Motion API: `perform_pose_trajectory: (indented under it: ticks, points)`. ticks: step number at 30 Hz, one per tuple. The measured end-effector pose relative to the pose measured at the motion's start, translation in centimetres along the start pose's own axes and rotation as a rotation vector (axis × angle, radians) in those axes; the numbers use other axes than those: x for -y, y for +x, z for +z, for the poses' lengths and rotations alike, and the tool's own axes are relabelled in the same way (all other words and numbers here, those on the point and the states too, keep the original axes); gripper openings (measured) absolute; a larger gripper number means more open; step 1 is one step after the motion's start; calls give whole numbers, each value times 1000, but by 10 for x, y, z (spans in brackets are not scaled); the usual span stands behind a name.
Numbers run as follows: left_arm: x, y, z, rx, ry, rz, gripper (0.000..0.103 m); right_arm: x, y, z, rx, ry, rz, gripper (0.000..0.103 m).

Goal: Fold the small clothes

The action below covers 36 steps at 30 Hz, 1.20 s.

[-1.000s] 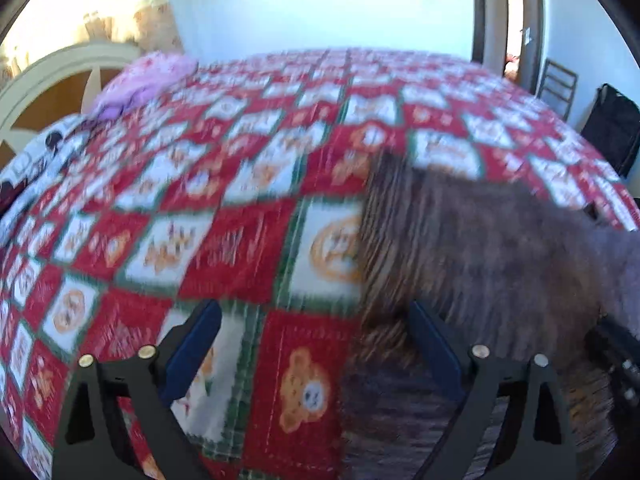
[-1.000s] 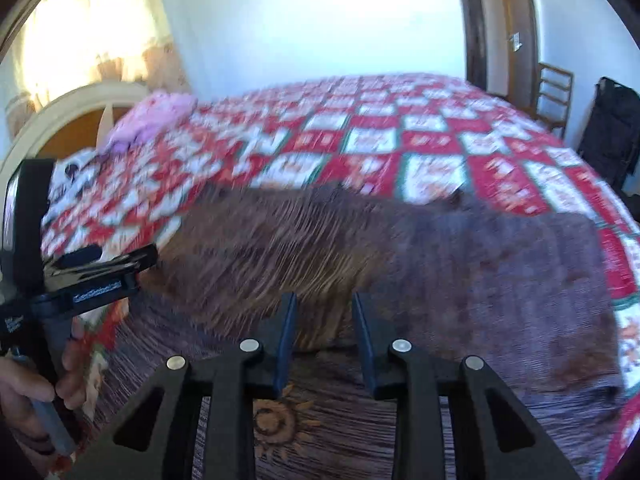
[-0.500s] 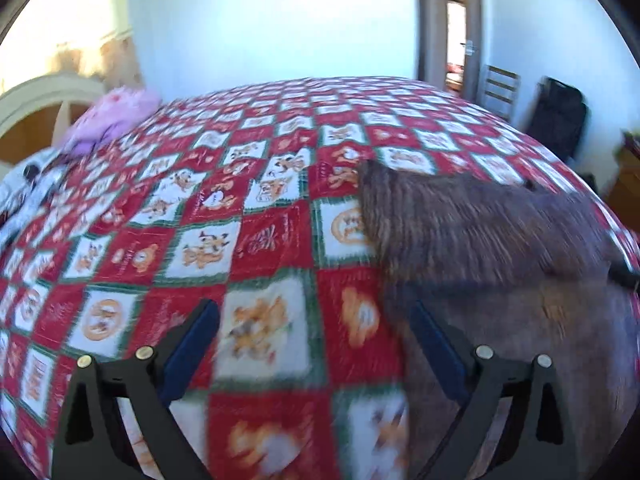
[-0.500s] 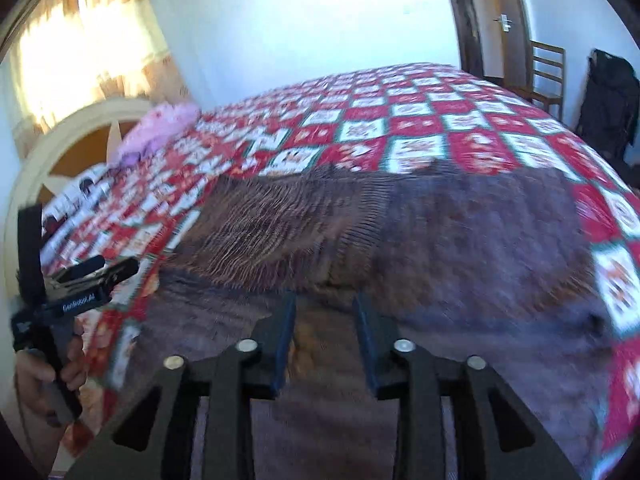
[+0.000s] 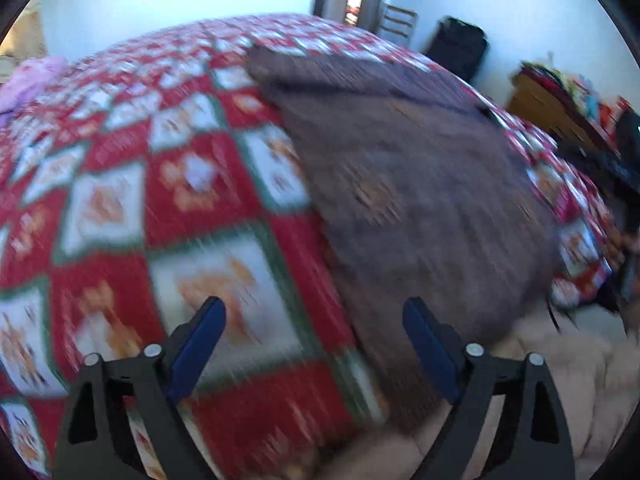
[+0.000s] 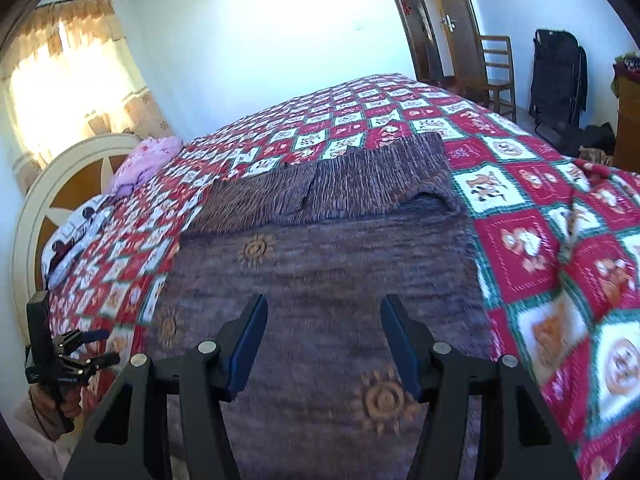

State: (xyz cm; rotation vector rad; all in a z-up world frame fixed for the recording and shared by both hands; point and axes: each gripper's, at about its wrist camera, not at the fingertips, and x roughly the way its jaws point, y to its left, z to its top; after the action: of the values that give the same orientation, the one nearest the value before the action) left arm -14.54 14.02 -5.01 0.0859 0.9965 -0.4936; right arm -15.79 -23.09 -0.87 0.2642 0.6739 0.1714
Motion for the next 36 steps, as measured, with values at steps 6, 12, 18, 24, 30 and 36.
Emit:
perform_pose_trajectory:
  ticks: [6, 12, 18, 24, 30, 36]
  points:
    - [29, -3, -28, -47, 60, -105, 91, -3, -23, -26, -10, -14, -6, 60]
    - [37, 1, -35, -50, 26, -187, 75, 0, -66, -45, -4, -33, -42, 60]
    - [51, 6, -40, -66, 37, -270, 74, 24, -135, -54, 117, 23, -130, 60]
    - [47, -2, -50, -82, 7, -259, 74, 35, -138, -65, 97, 75, -95, 60]
    - [42, 13, -51, -105, -62, -322, 74, 38, -112, -92, -6, 69, -35, 60]
    - [39, 13, -47, -105, -117, -355, 74, 50, -80, -124, -96, 105, -60, 60]
